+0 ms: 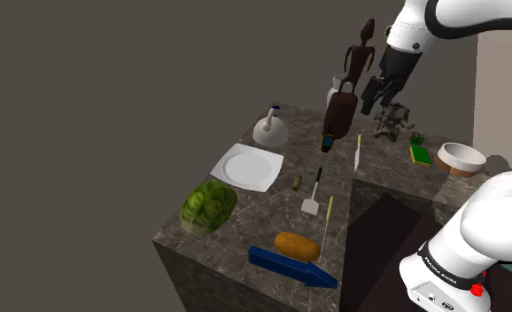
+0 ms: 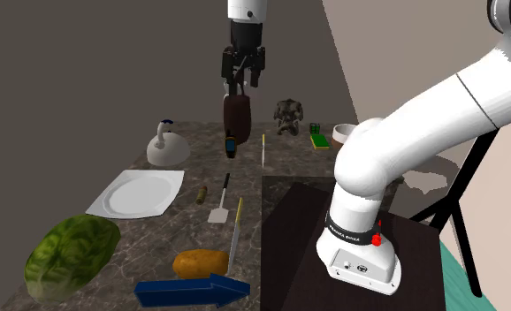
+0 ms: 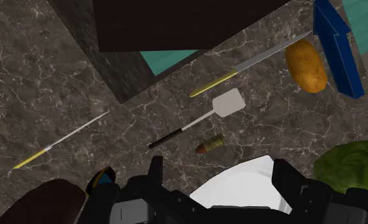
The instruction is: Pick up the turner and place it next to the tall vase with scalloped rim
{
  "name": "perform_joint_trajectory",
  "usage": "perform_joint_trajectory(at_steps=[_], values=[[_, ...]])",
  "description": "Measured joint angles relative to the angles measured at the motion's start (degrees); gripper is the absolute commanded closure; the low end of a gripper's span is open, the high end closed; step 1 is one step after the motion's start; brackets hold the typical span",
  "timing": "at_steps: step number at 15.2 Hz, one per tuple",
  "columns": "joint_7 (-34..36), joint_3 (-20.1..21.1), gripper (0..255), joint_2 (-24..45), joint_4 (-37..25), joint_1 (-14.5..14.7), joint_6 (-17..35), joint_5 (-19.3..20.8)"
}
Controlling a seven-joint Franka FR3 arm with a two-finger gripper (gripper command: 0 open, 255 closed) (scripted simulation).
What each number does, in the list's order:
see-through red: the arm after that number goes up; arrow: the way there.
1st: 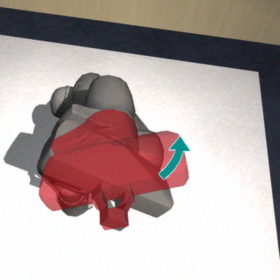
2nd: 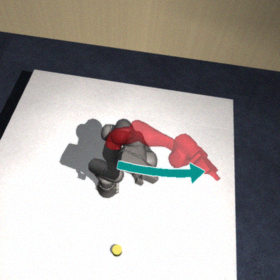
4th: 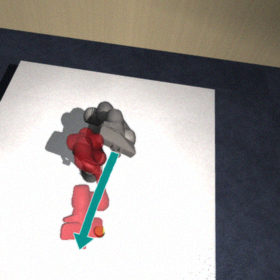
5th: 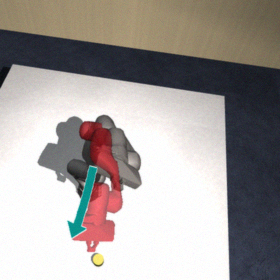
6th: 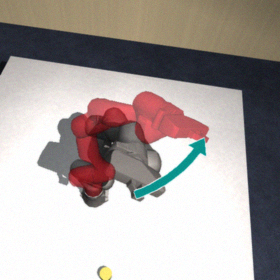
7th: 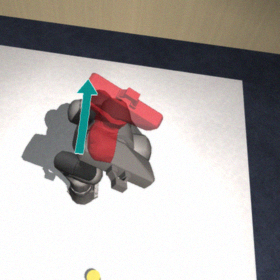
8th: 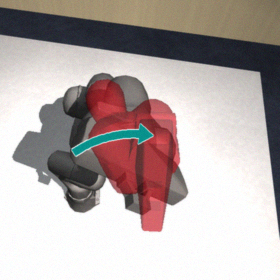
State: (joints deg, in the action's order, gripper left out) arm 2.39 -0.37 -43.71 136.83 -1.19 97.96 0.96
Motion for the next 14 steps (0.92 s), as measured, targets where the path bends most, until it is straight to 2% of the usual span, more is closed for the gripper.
perform_joint_trajectory(at_steps=[2,5,10,14], values=[[0.89,0.28,0,0.11,0.77,-0.24,0.84,-0.13],[5.86,1.85,0,1.24,4.24,-1.45,5.26,-0.88],[15.79,5.19,0,5.58,10.43,-3.68,15.43,-2.32],[23.78,7.81,0,11.53,13.82,-5.74,24.46,-3.02]])
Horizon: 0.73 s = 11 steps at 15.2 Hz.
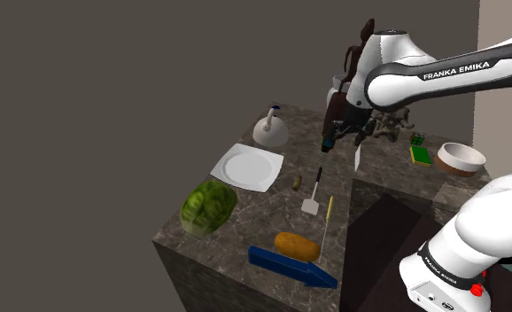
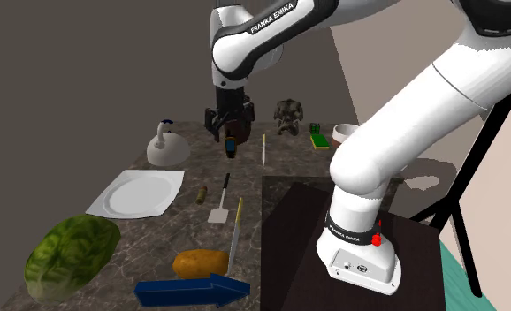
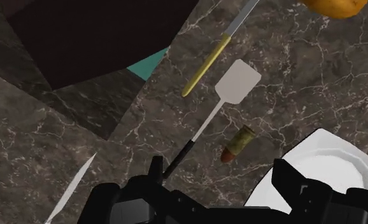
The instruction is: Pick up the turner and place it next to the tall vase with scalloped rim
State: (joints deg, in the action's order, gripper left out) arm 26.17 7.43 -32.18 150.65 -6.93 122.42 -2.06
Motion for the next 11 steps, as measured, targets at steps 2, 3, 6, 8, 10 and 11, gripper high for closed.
perform_joint_trajectory(at_steps=[2,3,6,8,10,11], values=[[4.60,1.76,0,3.39,1.22,-0.81,4.45,-0.38],[6.88,2.57,0,5.06,2.16,-1.26,6.95,-0.48],[13.29,4.47,0,10.97,3.13,-3.21,13.58,0.05],[18.04,5.81,0,15.37,3.12,-4.62,17.75,0.94],[22.99,6.86,0,20.35,2.60,-6.24,21.93,2.57],[25.63,7.34,0,22.38,2.50,-6.89,23.69,3.47]])
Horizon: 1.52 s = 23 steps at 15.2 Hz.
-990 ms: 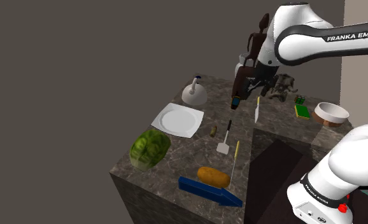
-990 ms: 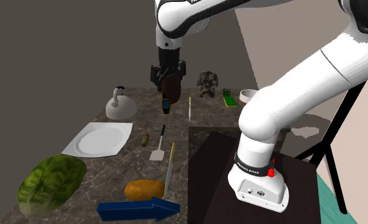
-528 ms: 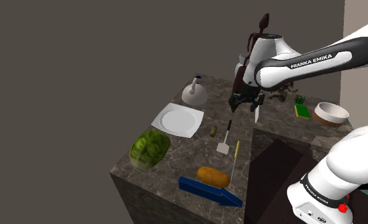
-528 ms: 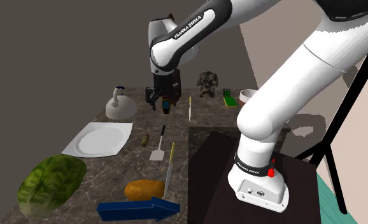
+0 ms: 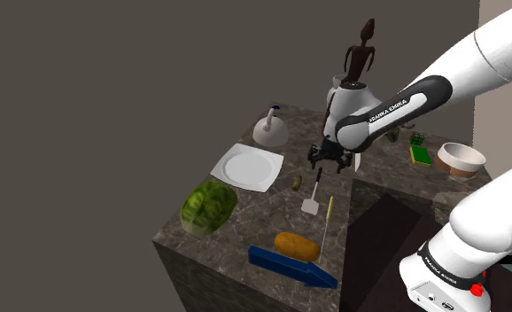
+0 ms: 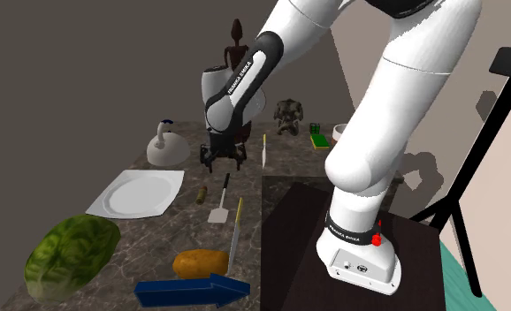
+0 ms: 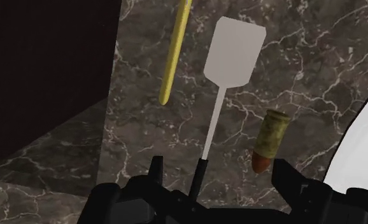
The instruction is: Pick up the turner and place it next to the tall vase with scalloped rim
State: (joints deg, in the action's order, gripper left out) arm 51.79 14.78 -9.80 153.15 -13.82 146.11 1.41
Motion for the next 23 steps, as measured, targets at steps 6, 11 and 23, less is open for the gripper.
perform_joint_trajectory(at_steps=[6,11,23], values=[[17.82,0.02,0,15.06,-3.40,-2.24,10.22,10.21],[21.72,-2.14,0,20.24,-4.40,-1.75,14.11,15.03],[23.98,-3.58,255,22.89,-4.86,-0.73,16.17,17.71]])
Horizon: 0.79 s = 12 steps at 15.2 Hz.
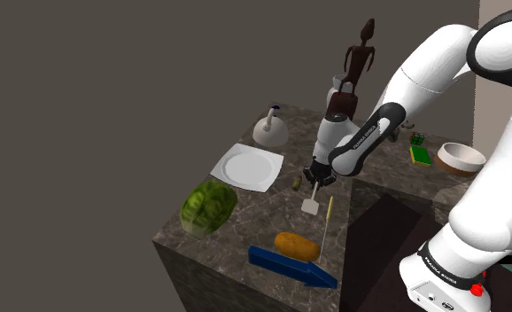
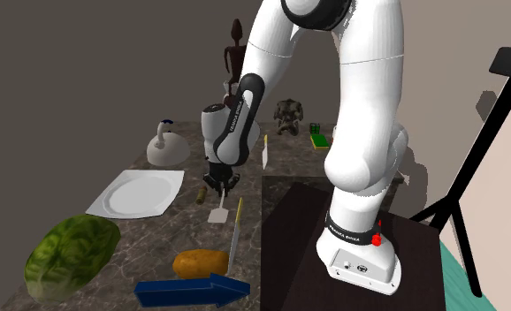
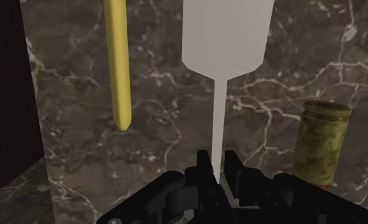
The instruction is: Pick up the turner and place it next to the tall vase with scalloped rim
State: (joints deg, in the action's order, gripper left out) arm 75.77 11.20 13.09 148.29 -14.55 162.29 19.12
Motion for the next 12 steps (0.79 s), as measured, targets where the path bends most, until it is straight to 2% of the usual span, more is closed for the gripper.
perform_joint_trajectory(at_steps=[7,12], values=[[0.01,-0.01,255,0.00,-0.01,0.00,0.00,0.01],[-2.58,1.87,255,-3.33,0.53,-1.19,-2.62,-3.29]])
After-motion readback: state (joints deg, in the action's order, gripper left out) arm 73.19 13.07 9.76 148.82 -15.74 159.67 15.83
